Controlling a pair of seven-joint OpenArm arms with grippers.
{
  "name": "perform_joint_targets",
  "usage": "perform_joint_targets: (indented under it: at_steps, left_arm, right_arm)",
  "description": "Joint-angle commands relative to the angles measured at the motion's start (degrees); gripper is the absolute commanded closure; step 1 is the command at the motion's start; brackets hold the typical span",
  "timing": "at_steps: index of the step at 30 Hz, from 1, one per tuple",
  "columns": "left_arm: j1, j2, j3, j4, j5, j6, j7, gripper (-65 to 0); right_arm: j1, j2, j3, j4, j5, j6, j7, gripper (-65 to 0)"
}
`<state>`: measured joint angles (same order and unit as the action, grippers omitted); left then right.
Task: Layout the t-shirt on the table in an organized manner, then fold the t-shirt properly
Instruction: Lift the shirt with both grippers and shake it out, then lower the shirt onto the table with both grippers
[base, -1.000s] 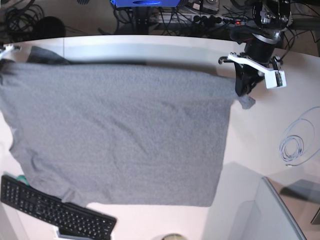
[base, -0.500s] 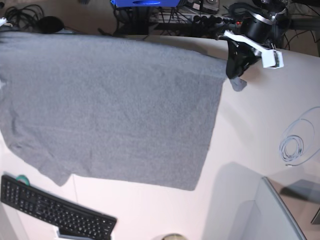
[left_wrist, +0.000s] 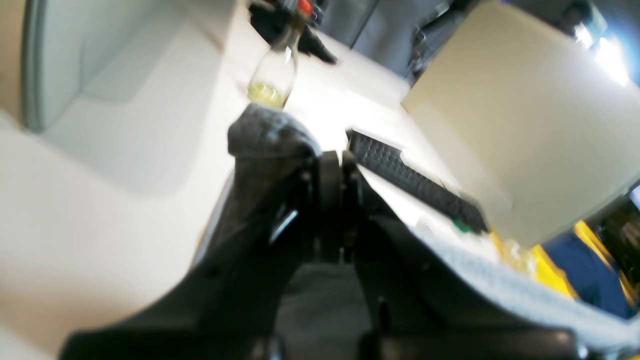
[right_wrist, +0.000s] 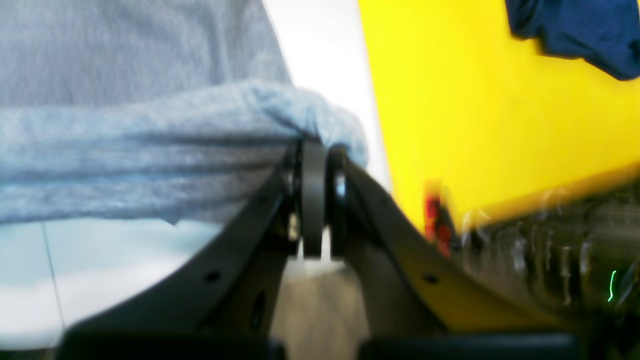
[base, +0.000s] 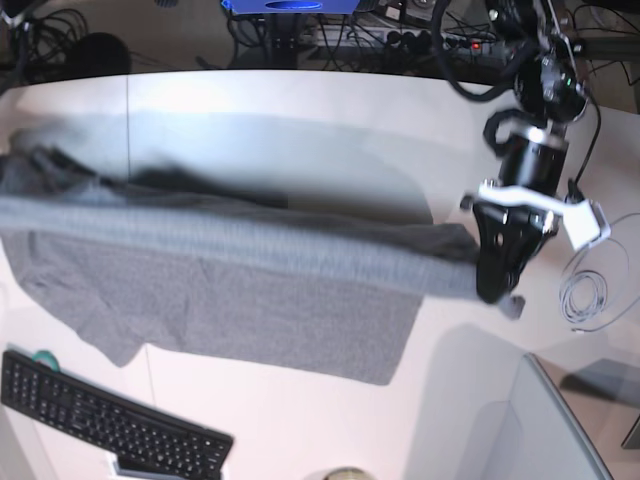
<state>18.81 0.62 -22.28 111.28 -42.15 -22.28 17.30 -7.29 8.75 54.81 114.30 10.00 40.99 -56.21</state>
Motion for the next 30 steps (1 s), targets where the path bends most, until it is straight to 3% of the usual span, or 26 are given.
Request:
perform_joint_targets:
  at_steps: [1, 6, 10, 11, 14, 16, 20, 21, 23, 24, 27, 28, 29, 30]
  left_arm:
    - [-2.7, -0.3, 1.1, 0.8, -1.0, 1.2, -2.6, 0.0]
    - [-17.4, -0.3, 7.6, -2.4, -0.2, 11.5, -2.6, 0.0]
    - [-29.6, -0.1, 14.1, -11.7, 11.3, 19.3, -2.9, 0.0]
    - [-32.4, 0.1, 15.8, -15.2, 15.5, 20.7, -3.0, 0.0]
    - [-41.4, 0.5, 21.3, -28.3, 25.3, 23.5, -5.5, 0.0]
    - [-46.6, 2.4, 22.5, -39.9, 30.4, 24.8, -12.2, 0.0]
    - [-59.7, 3.9, 23.0, -70.6, 38.8, 31.5, -25.2, 0.0]
    - [-62.9, 4.1, 23.0, -78.5, 39.9, 32.0, -27.9, 0.0]
    - [-67.9, 4.6, 22.5, -90.8, 40.3, 32.0, -33.5, 0.0]
    - [-69.6, 4.5, 22.5, -94.7, 39.6, 32.0, -36.6, -5.8]
    - [-70.6, 4.2, 22.9, -95.6, 36.4, 32.0, -41.4, -46.7]
    - [-70.6, 3.6, 23.1, -94.2, 35.9, 32.0, -41.3, -60.6]
    - [-69.9, 3.0, 23.2, -93.0, 35.7, 32.0, -40.5, -65.0]
    - [-68.9, 2.7, 23.1, -91.5, 35.4, 32.0, -39.2, -65.0]
  right_arm:
    - [2.5, 2.5, -1.0, 1.0, -1.0, -1.0, 0.3, -0.2]
    - [14.9, 9.0, -13.9, -4.8, -1.1, -1.0, -1.1, -0.2]
    - [27.0, 13.9, -25.3, -21.4, -1.1, -1.0, 5.3, -0.2]
    - [30.3, 14.9, -27.9, -27.2, -1.1, -1.0, 8.6, -0.2]
    - [39.7, 17.0, -35.8, -47.4, -1.1, -6.0, 20.9, -0.3]
    - [45.5, 17.9, -40.9, -62.2, -1.1, -8.5, 31.7, -0.5]
    - [56.9, 18.6, -51.3, -90.4, -1.1, -15.4, 52.1, -1.2]
    - [58.5, 18.5, -53.7, -95.3, -1.0, -17.2, 55.6, -3.6]
    - [60.1, 18.5, -57.8, -99.3, -1.0, -20.3, 59.5, -15.5]
    - [60.1, 18.5, -59.8, -99.2, -0.9, -21.6, 59.2, -25.1]
    - [60.0, 18.5, -62.5, -98.3, -0.6, -22.5, 57.3, -58.1]
    - [59.4, 18.7, -62.5, -97.5, -0.5, -22.5, 57.0, -65.0]
    - [58.3, 19.0, -62.5, -96.7, -0.5, -22.5, 56.7, -65.0]
    - [57.0, 19.6, -62.4, -95.4, -0.5, -22.5, 56.2, -65.0]
